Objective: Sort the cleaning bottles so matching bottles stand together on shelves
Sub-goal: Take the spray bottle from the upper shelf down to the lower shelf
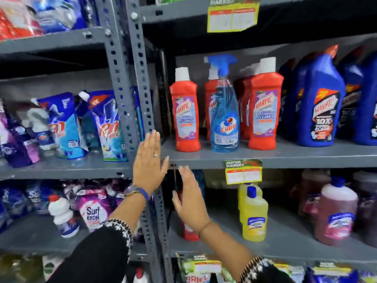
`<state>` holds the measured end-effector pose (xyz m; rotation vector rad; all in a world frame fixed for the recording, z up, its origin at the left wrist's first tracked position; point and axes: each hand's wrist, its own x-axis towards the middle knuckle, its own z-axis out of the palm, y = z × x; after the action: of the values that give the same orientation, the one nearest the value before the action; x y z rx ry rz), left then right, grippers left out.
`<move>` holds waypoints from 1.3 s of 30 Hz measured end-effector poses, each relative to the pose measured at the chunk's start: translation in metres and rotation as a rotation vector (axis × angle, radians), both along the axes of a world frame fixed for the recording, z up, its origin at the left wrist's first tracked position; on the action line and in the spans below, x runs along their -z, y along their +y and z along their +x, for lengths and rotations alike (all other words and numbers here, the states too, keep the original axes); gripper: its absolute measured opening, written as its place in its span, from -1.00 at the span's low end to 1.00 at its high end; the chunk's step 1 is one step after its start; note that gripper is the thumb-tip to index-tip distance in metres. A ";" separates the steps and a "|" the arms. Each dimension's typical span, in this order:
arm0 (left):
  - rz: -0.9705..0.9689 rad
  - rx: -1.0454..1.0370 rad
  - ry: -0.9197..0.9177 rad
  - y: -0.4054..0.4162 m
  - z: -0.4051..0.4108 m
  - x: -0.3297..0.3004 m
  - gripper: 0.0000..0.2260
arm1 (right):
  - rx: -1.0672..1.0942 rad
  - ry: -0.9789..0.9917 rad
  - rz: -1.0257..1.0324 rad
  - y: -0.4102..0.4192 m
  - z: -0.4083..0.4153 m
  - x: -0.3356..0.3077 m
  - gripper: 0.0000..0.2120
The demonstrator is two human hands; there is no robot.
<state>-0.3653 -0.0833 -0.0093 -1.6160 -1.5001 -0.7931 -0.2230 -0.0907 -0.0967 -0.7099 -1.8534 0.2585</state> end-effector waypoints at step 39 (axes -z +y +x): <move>0.162 0.075 -0.063 0.043 -0.052 -0.011 -0.35 | 0.563 0.610 -0.160 0.000 0.006 -0.118 -0.12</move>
<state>-0.4175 -0.0400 0.0012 -1.5465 -1.3869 -0.9898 -0.2171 -0.0904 0.0215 -1.0897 -1.0154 0.2215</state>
